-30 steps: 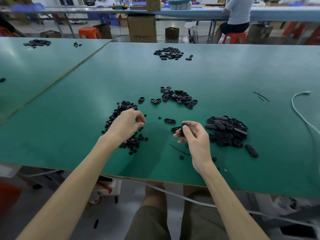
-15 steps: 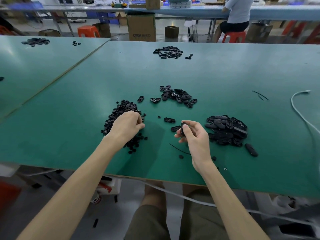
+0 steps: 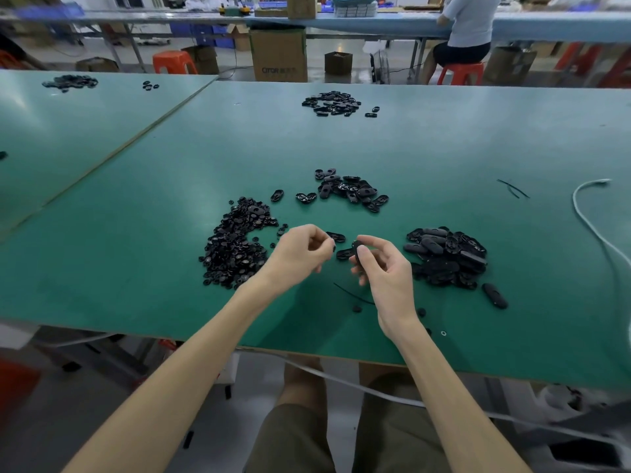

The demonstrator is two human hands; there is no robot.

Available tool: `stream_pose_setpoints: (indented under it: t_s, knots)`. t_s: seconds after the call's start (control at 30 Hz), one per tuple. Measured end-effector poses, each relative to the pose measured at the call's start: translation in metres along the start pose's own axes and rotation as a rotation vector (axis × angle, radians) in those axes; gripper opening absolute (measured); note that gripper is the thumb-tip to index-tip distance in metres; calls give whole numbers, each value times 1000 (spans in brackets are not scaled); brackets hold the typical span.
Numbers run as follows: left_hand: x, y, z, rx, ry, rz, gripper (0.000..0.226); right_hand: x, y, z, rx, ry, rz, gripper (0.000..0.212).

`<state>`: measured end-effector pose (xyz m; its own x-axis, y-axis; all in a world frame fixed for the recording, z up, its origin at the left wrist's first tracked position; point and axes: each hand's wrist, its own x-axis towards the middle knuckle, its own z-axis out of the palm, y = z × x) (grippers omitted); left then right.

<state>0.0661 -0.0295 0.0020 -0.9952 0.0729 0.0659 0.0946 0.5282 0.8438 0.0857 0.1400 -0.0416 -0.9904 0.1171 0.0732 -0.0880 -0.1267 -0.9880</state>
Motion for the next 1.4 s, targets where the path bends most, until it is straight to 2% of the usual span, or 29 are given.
stream_pose_setpoints:
  t_s: [0.2, 0.3, 0.43, 0.73, 0.97, 1.17, 1.4]
  knots:
    - [-2, -1, 33, -375, 43, -41, 15, 0, 2, -1, -7, 26, -17, 18]
    - [-4, -6, 44, -459, 112, -45, 14, 0, 1, 0, 31, 34, -9, 24]
    - [-6, -12, 50, -469, 180, -24, 17, 0, -1, 0, 15, 27, -23, 31]
    - [-6, -16, 52, -438, 191, 3, 18, 3, 4, -1, 1, 66, -7, 35]
    - [-9, -11, 49, -367, 188, 128, 8, 2, 3, -2, 68, 82, -26, 18]
    - [-9, -14, 49, -294, 187, 93, 10, 2, 2, -4, 82, 65, -35, 8]
    - [-12, -11, 47, -338, 157, 102, 10, 3, 4, -4, 71, 89, -30, 5]
